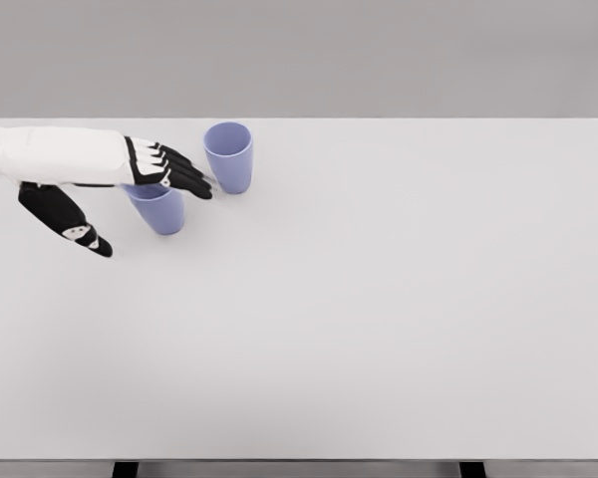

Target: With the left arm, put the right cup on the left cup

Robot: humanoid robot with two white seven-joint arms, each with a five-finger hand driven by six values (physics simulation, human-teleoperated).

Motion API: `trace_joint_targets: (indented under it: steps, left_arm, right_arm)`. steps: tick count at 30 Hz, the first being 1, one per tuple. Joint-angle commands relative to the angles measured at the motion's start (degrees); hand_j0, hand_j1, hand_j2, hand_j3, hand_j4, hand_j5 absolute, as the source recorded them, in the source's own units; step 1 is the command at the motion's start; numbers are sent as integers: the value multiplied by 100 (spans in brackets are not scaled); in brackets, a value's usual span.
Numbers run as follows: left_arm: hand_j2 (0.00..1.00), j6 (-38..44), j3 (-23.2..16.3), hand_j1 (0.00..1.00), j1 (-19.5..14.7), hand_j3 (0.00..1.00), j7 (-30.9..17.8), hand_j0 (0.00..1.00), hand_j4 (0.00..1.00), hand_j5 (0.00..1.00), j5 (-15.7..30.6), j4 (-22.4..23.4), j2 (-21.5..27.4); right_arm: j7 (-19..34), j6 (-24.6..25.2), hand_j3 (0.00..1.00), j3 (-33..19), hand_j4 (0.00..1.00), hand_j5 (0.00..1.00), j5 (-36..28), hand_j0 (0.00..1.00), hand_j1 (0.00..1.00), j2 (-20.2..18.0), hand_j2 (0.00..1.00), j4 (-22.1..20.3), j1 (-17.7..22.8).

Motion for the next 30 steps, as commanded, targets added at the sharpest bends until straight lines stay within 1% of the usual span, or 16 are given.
trace_joint_targets:
  steps: [1, 4, 6, 9, 10, 13, 14, 17, 20, 21, 22, 23, 25, 26, 27, 30]
  left_arm:
    - [100, 16, 63, 100, -1, 100, 2, 100, 100, 100, 42, -11, 161]
    - [100, 16, 81, 100, -1, 100, 2, 100, 100, 100, 51, 7, -15]
    - [100, 16, 81, 100, -10, 100, 2, 100, 100, 100, 104, 16, -533]
    - [100, 16, 221, 100, -9, 100, 2, 100, 100, 100, 104, 33, -648]
    - [100, 16, 239, 100, -18, 100, 2, 100, 100, 100, 104, 60, -770]
    - [100, 16, 248, 100, -45, 100, 2, 100, 100, 100, 104, 349, -1131]
    - [100, 16, 248, 100, -36, 100, 2, 100, 100, 100, 113, 455, -1342]
    - [100, 16, 221, 100, -53, 100, 2, 100, 100, 100, 121, 429, -1527]
    - [100, 16, 54, 100, -71, 100, 2, 100, 100, 100, 25, 464, -1825]
    - [100, 16, 54, 100, -229, 100, 2, 100, 100, 100, -63, 525, -1896]
    - [100, 16, 54, 100, -370, 100, 2, 100, 100, 100, -81, 709, -2010]
    - [100, 16, 54, 100, -475, 100, 2, 100, 100, 100, -90, 1008, -2124]
    - [100, 16, 72, 100, -493, 100, 2, 100, 100, 100, -169, 1500, -2484]
    - [100, 16, 72, 100, -484, 100, 2, 100, 100, 100, -204, 1834, -2625]
    - [100, 16, 72, 100, -475, 100, 2, 100, 100, 100, -257, 2028, -2783]
    - [100, 16, 63, 100, -449, 100, 2, 100, 100, 100, -388, 2494, -2933]
  right_arm:
    - [7, -3, 100, -1, 100, 100, 2, 100, 100, 0, 100, 19, 0]
    - [7, 14, 100, -36, 100, 100, -15, 100, 100, 0, 100, 63, 18]
    - [7, 6, 100, -18, 100, 100, -15, 100, 100, 0, 100, 54, 9]
    - [7, 6, 100, -45, 100, 100, -15, 100, 100, 0, 100, 54, 9]
    - [7, 6, 100, -36, 100, 100, -15, 100, 100, 0, 100, 54, 9]
    - [7, 6, 100, -45, 100, 100, -15, 100, 100, 0, 100, 54, 9]
    - [7, 6, 100, -45, 100, 100, -15, 100, 100, 0, 100, 54, 9]
    - [7, 6, 100, -45, 100, 100, -15, 100, 100, 0, 100, 54, 9]
    - [7, 6, 100, -45, 100, 100, -15, 100, 100, 0, 100, 54, 18]
    - [7, 6, 100, -45, 100, 100, -15, 100, 100, 0, 100, 54, 17]
    - [7, 6, 100, -45, 100, 100, -15, 100, 100, 0, 100, 54, 9]
    - [7, 6, 100, -45, 100, 100, -15, 100, 100, 0, 100, 54, 9]
    - [7, 6, 100, -45, 100, 100, -15, 100, 100, 0, 100, 54, 9]
    - [7, 6, 100, -45, 100, 100, -15, 100, 100, 0, 100, 54, 18]
    - [7, 6, 100, -45, 100, 100, -15, 100, 100, 0, 100, 54, 9]
    - [7, 6, 100, -45, 100, 100, -15, 100, 100, 0, 100, 54, 18]
